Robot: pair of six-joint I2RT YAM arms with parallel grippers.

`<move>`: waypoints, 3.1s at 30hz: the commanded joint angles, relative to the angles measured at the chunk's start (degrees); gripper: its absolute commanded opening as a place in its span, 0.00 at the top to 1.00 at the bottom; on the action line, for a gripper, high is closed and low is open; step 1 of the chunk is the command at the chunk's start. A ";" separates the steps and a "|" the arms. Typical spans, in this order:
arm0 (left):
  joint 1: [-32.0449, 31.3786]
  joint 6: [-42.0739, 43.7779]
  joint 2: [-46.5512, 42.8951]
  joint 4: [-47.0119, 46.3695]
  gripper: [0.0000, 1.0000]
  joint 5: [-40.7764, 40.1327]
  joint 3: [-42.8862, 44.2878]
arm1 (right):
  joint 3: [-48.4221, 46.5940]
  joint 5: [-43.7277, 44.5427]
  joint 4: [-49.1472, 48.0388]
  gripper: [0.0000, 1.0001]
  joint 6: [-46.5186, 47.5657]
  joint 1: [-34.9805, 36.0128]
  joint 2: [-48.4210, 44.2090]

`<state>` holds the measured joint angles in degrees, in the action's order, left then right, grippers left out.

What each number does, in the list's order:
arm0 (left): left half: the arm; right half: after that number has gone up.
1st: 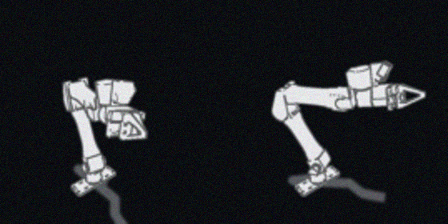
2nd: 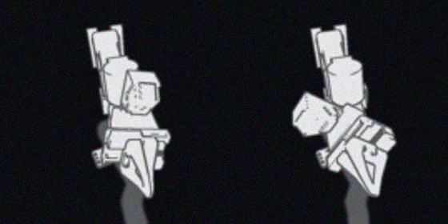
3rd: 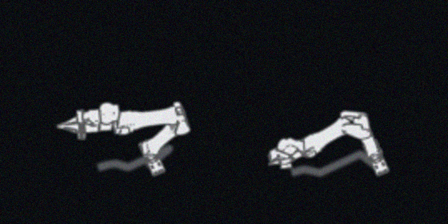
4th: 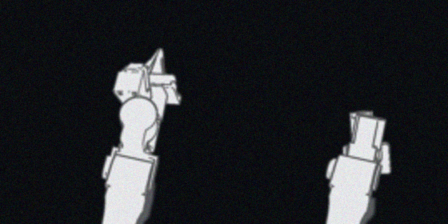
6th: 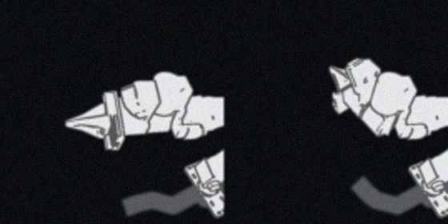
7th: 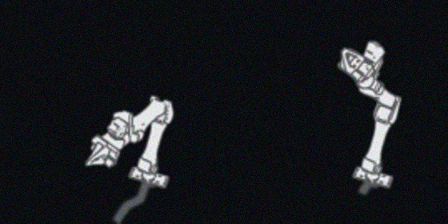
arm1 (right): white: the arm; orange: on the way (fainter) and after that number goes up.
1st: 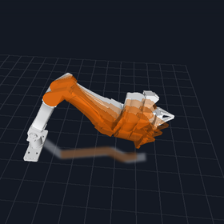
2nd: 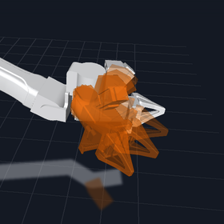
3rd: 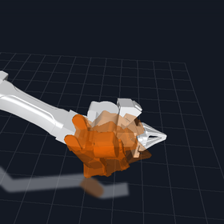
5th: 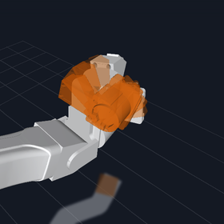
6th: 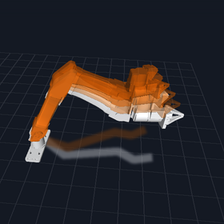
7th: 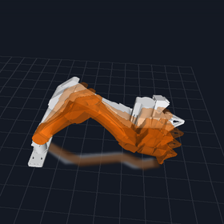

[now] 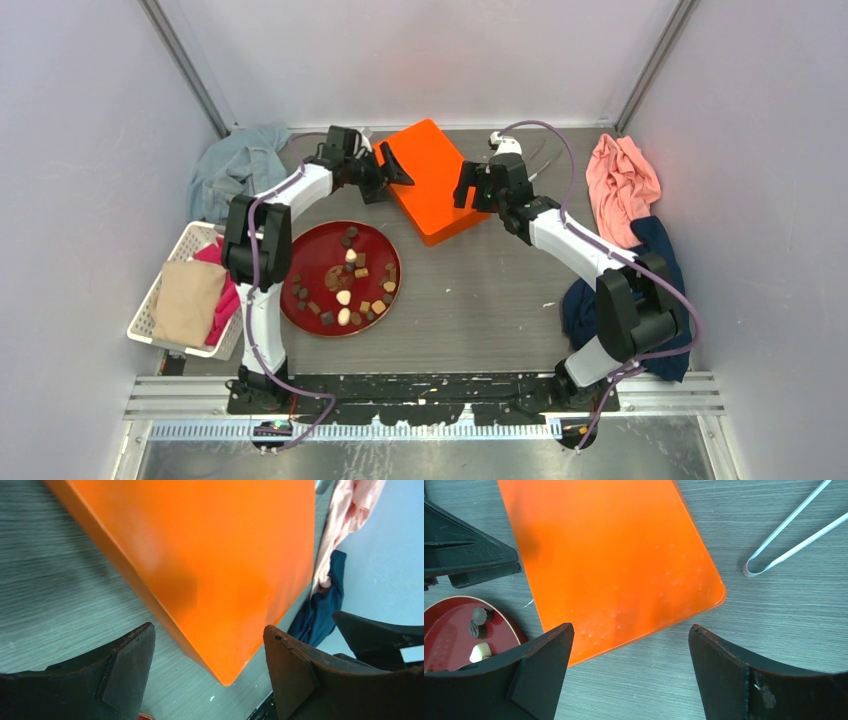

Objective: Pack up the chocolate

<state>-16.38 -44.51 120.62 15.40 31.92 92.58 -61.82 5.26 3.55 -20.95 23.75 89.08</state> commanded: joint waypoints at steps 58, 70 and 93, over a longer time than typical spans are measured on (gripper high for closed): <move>0.03 4.20 12.29 5.04 0.22 -4.16 26.16 | -26.33 -1.98 18.68 0.76 -5.05 -6.32 15.99; 1.66 6.18 4.81 5.76 0.22 -6.00 18.80 | -29.10 -4.24 19.93 0.72 -7.68 -10.28 18.19; 6.10 -1.44 16.66 -2.30 0.12 -8.93 29.25 | -59.42 -21.34 9.53 0.26 -20.45 -16.46 47.49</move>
<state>-10.74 -44.86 135.72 16.73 22.31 119.57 -114.39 -14.13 18.70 -37.85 7.64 133.53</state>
